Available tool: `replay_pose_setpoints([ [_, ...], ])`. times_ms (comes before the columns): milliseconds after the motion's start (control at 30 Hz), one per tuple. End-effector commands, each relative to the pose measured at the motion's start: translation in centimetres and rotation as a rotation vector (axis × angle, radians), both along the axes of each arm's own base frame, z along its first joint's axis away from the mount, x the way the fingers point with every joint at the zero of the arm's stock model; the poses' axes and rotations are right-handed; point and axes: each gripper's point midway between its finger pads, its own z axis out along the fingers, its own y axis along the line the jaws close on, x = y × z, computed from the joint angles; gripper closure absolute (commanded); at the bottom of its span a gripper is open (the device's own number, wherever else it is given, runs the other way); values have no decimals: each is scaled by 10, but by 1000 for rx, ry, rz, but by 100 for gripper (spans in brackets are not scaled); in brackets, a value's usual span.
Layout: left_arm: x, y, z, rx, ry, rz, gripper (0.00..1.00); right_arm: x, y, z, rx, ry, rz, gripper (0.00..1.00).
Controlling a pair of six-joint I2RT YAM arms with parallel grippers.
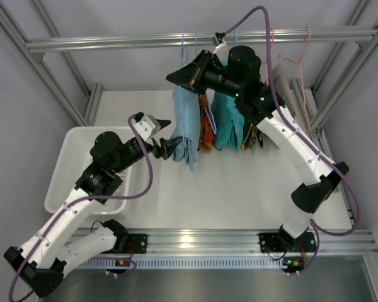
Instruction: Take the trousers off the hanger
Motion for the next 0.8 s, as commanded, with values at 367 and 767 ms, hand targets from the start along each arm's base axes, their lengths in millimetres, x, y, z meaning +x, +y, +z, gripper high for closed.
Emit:
replay_pose_setpoints([
  [367,21,5,-6,28,-74,98,34,-23,-12,80,179,-157,10,100],
  [767,44,20,-15,28,-111,257,34,-29,-15,83,194,-136,25,100],
])
